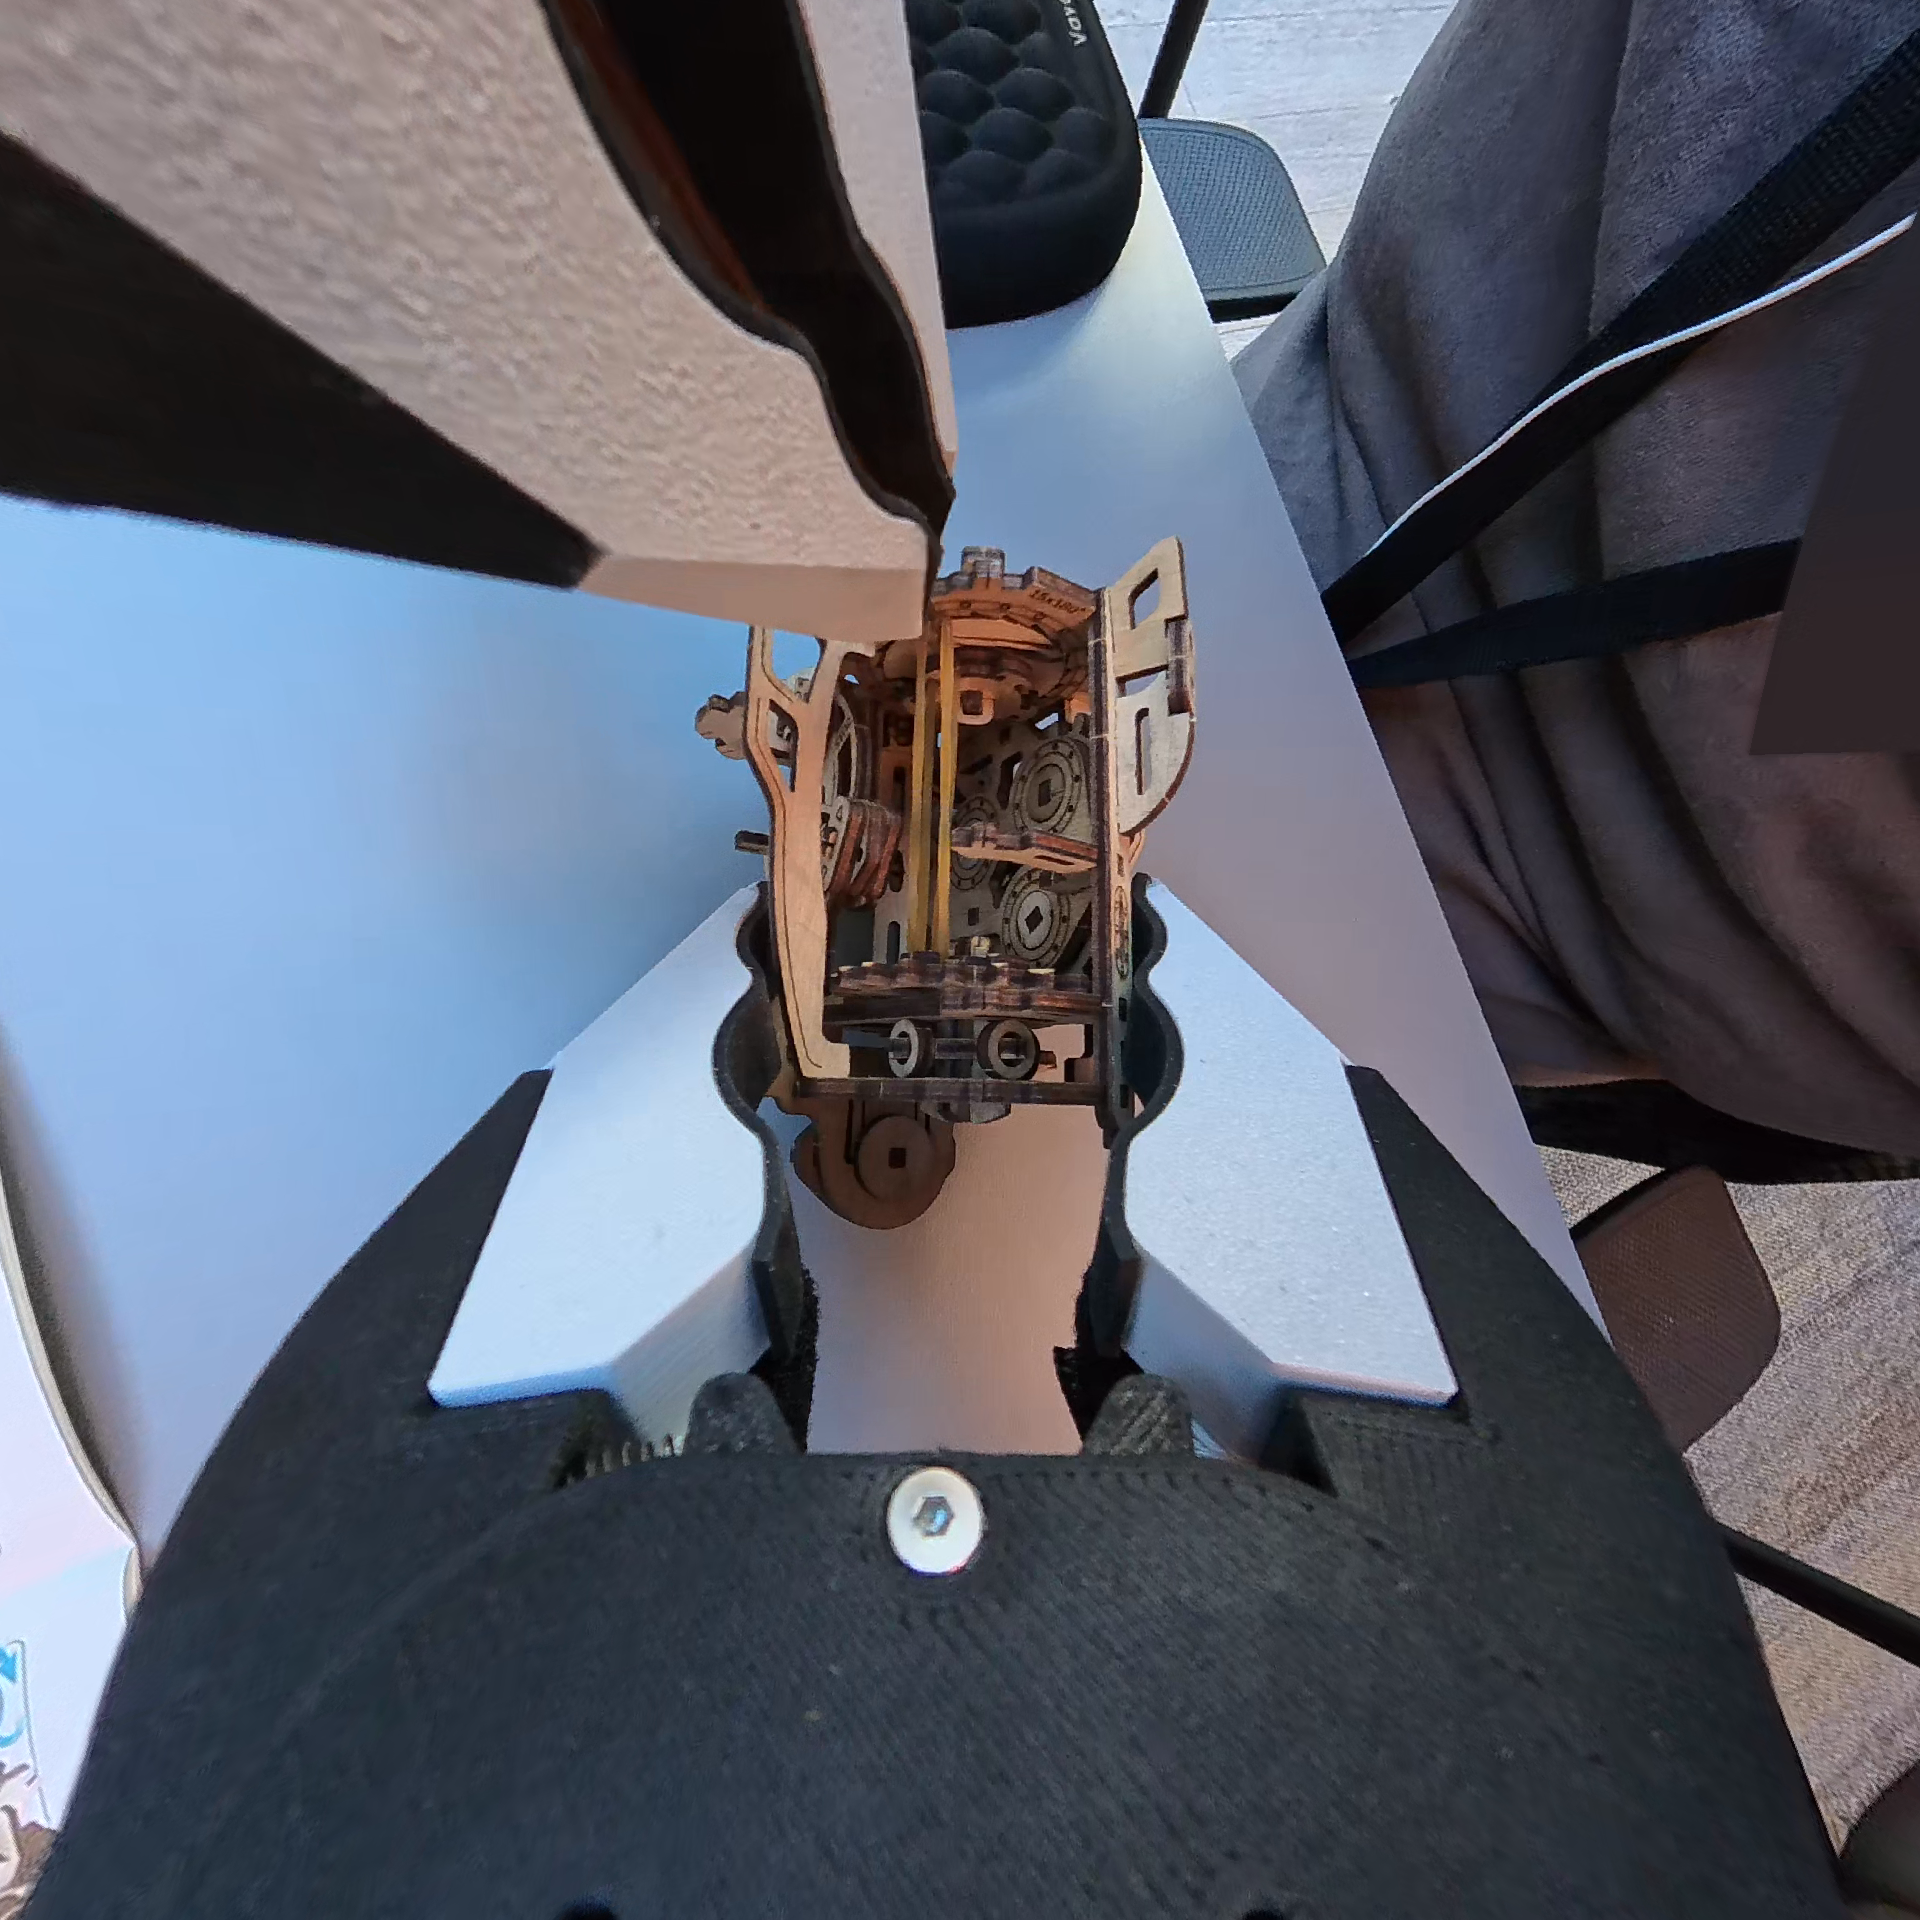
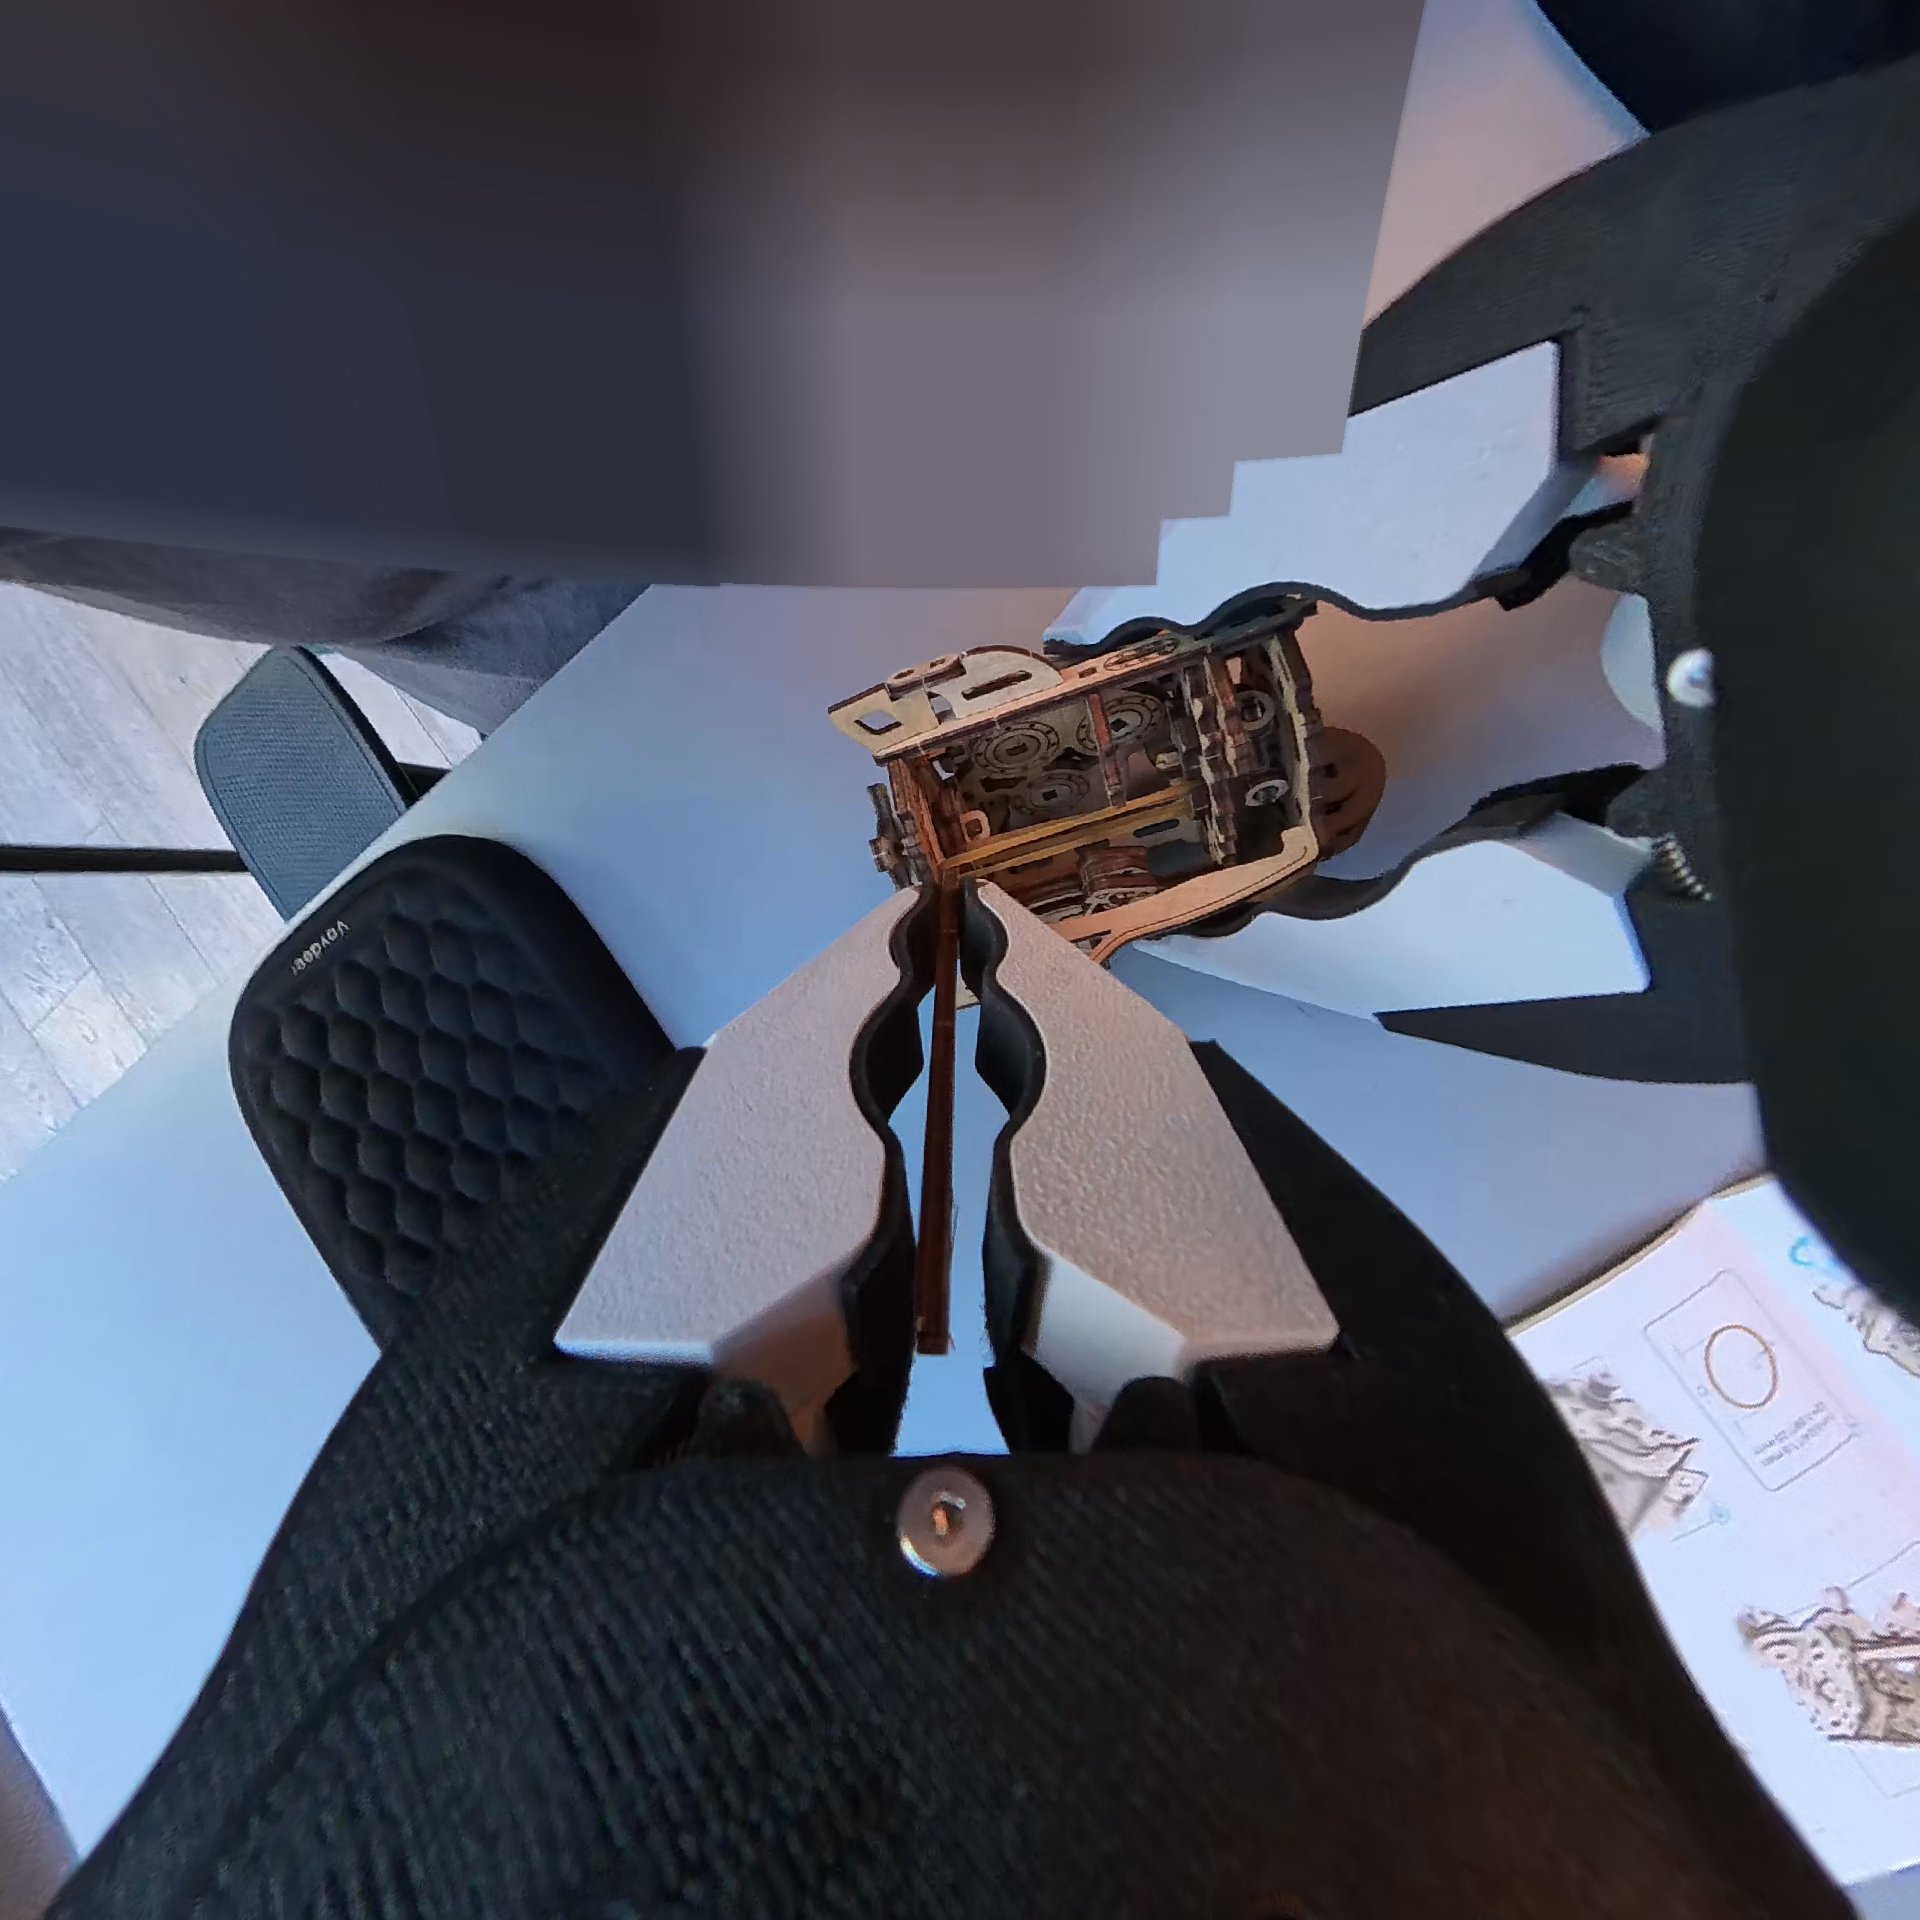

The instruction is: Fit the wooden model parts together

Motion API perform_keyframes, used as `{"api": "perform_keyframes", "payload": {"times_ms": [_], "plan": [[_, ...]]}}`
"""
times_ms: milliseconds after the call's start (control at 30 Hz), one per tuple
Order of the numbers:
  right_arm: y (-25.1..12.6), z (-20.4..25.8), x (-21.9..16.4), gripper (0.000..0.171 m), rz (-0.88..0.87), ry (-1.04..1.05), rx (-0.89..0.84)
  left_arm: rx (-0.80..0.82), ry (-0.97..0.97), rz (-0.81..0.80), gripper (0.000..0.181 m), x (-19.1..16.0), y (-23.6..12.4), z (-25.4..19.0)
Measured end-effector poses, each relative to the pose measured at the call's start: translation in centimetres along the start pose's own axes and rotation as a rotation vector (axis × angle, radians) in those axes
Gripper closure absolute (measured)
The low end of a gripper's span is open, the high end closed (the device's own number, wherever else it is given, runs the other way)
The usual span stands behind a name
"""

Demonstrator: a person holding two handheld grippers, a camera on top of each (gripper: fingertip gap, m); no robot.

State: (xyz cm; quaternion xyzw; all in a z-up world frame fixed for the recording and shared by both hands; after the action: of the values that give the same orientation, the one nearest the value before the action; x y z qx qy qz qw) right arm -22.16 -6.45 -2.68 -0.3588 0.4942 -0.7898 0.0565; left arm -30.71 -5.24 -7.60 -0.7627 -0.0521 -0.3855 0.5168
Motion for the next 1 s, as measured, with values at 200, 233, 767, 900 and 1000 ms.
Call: {"api": "perform_keyframes", "payload": {"times_ms": [200, 233, 767, 900, 1000], "plan": [[0.0, -0.3, 0.0, 0.169, 0.042, -0.197, -0.004, -0.008, 0.007, -0.002, 0.116, 0.0, 0.0, 0.1], [0.0, -0.5, -0.1, 0.169, 0.053, -0.217, -0.002, -0.011, 0.008, -0.005, 0.116, 0.0, 0.0, 0.1], [0.0, -0.2, -0.5, 0.170, -0.088, -0.031, 0.002, -0.016, 0.008, -0.020, 0.117, 0.0, 0.0, 0.1], [0.0, 0.0, -0.9, 0.169, -0.126, -0.042, -0.049, -0.016, 0.013, -0.023, 0.117, 0.0, 0.0, 0.1], [0.2, -0.1, -1.2, 0.170, -0.185, -0.037, -0.100, -0.026, 0.033, -0.028, 0.117, -0.1, 0.0, 0.0]]}}
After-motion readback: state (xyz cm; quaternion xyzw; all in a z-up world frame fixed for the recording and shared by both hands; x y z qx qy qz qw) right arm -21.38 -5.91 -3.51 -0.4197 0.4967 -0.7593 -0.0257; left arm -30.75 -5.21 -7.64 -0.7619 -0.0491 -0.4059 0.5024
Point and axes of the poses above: each gripper's, where its closed fingertips meet, y out along the fingers, x out of its top, z = x × y across the jaws, the point moved 8 cm from there along -y, back along the fingers, and after that the axes turned 5 degrees about x, right-handed, at the moved point
